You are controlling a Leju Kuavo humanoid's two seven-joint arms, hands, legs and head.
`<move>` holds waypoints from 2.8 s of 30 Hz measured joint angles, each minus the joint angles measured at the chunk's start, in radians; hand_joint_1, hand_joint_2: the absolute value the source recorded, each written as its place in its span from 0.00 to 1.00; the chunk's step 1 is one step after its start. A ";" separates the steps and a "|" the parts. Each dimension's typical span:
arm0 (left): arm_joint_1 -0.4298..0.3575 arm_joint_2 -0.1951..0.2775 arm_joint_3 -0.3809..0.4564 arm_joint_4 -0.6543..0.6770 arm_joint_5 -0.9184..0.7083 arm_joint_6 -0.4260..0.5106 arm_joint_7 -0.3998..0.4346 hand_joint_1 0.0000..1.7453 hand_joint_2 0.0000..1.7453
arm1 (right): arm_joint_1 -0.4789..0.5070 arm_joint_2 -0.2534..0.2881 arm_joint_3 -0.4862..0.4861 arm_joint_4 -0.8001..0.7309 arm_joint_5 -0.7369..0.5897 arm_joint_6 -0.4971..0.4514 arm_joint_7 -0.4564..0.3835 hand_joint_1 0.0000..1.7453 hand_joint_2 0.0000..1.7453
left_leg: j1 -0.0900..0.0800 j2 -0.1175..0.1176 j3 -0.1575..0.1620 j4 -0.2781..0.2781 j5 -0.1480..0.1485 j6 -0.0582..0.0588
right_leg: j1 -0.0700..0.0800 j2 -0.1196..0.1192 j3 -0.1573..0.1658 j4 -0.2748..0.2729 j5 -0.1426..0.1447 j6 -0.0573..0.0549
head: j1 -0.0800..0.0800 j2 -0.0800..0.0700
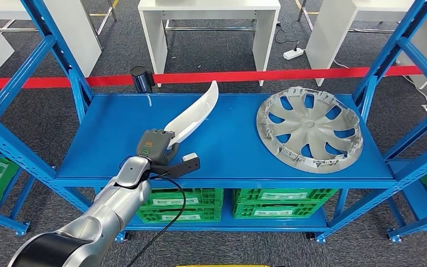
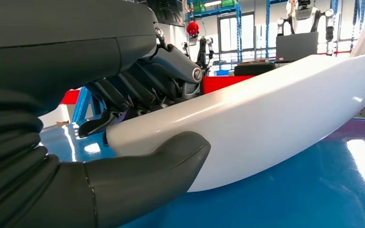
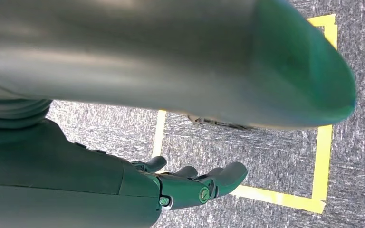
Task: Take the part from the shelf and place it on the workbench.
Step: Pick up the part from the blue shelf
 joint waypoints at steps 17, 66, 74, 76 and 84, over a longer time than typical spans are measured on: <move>0.019 0.000 -0.017 -0.023 0.023 -0.022 0.000 1.00 1.00 | 0.001 0.000 0.000 0.000 0.000 0.000 0.000 0.00 0.00 | 0.000 0.000 0.000 0.000 0.000 0.000 | 0.000 0.000 0.000 0.000 0.000 0.000 | 0.000 0.000; 0.069 0.001 -0.093 -0.130 0.101 -0.106 0.004 1.00 1.00 | 0.003 0.000 0.000 0.000 0.001 0.000 0.000 0.00 0.00 | 0.000 0.000 0.000 0.000 0.000 0.000 | 0.000 -0.001 0.000 0.000 -0.001 0.000 | 0.000 0.000; 0.096 0.003 -0.142 -0.193 0.141 -0.157 0.012 1.00 1.00 | 0.004 0.000 0.000 0.000 0.001 0.000 0.000 0.00 0.00 | 0.000 0.000 -0.001 0.000 0.000 0.000 | 0.000 -0.001 0.000 0.000 -0.001 0.000 | 0.000 0.000; 0.130 0.009 -0.218 -0.287 0.183 -0.220 0.027 1.00 1.00 | 0.007 0.000 0.000 0.000 0.002 0.000 0.000 0.00 0.00 | 0.000 0.000 -0.001 0.000 -0.001 0.000 | 0.000 -0.001 0.000 0.000 -0.002 0.001 | 0.000 0.000; 0.208 0.051 -0.475 -0.562 0.250 -0.386 0.068 1.00 1.00 | 0.012 0.000 0.000 0.000 0.005 0.000 0.001 0.00 0.00 | 0.000 0.000 0.000 0.000 -0.002 0.001 | 0.000 -0.001 0.000 0.000 -0.003 0.001 | 0.000 0.000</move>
